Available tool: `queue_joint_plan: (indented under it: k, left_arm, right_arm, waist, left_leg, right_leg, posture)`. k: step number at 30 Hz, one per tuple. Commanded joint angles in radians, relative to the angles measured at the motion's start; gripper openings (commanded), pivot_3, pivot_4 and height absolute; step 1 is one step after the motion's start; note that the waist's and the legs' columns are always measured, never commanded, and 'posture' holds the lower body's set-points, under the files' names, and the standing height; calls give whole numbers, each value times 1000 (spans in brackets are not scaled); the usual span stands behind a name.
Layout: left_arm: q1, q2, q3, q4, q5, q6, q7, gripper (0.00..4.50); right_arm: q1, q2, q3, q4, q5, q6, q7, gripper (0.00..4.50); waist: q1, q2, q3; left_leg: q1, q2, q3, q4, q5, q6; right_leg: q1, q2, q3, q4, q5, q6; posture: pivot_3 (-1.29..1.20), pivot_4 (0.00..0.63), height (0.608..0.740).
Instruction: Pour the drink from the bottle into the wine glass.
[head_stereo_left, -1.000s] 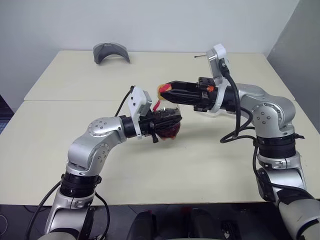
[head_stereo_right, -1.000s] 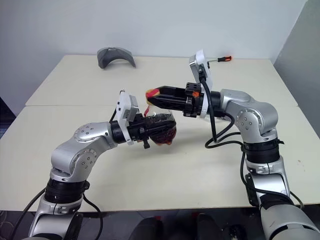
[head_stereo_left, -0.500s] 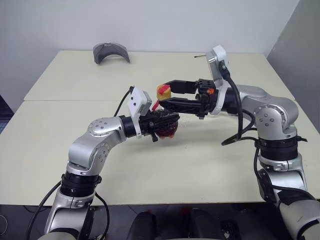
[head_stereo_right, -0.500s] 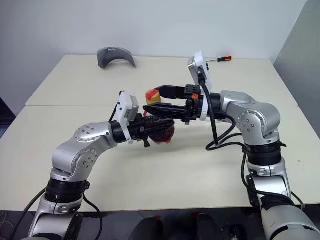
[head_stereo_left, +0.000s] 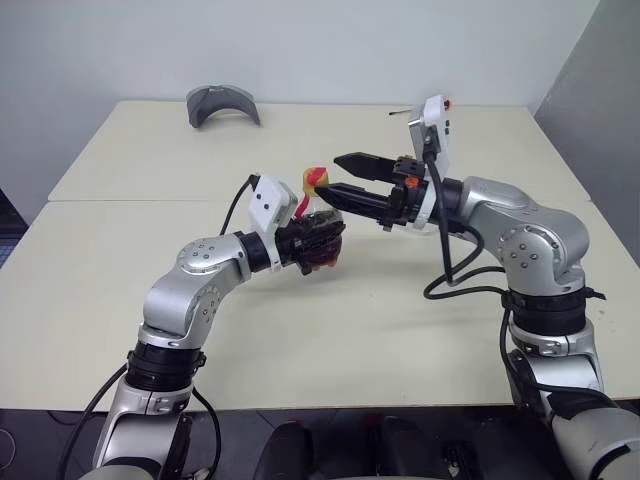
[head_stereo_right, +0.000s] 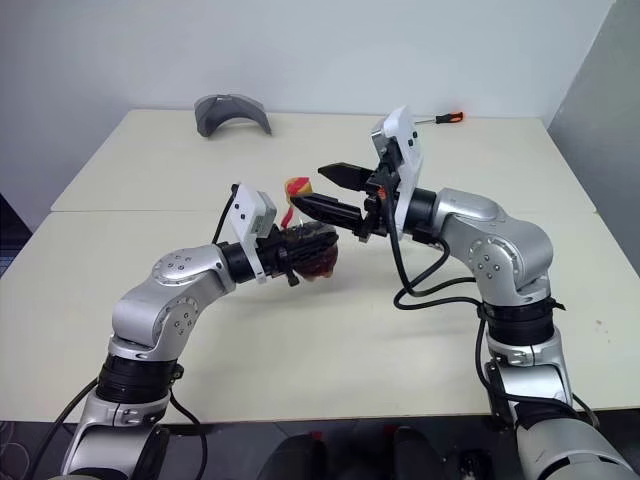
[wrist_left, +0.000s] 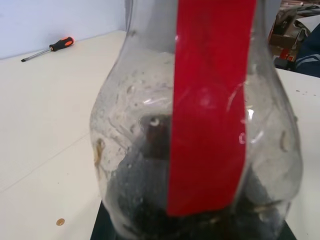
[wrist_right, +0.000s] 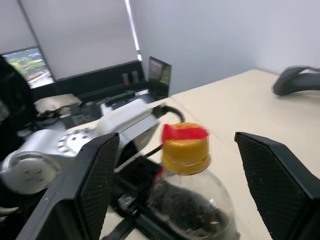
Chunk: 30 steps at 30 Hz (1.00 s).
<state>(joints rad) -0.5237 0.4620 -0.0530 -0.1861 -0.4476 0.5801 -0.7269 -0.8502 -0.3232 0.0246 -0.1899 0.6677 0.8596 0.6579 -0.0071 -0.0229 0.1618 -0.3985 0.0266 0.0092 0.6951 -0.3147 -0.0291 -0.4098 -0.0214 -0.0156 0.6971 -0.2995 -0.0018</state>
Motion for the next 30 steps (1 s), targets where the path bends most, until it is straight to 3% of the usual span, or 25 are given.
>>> queue_joint_plan:
  k: [1,25,28,30]
  left_arm:
    - [-28,-7,17,-18,5,-35,4,1042]
    - [-44,-23,12,-18,11,-31,-2,1042]
    - [-44,-23,11,-19,12,-32,-3,1042]
    - [-45,-22,11,-21,11,-31,-4,1042]
  right_arm:
    - [-27,11,7,-19,-24,-36,-18,3931]
    - [-82,98,16,40,-45,-40,-39,3931]
    - [-80,97,16,47,-42,-42,-30,3366]
    - [-76,92,18,51,-44,-47,-22,2684]
  waist:
    - [0,0,0]
    - [-1,0,0]
    - [-1,0,0]
    - [-1,0,0]
  left_leg:
    - [0,0,0,0,0,0]
    - [0,0,0,0,0,0]
    - [0,0,0,0,0,0]
    - [0,0,0,0,0,0]
  right_leg:
    - [0,0,0,0,0,0]
    - [0,0,0,0,0,0]
    - [0,0,0,0,0,0]
    - [0,0,0,0,0,0]
  posture:
    - [0,150,740]
    - [0,150,740]
    - [0,150,740]
    - [0,150,740]
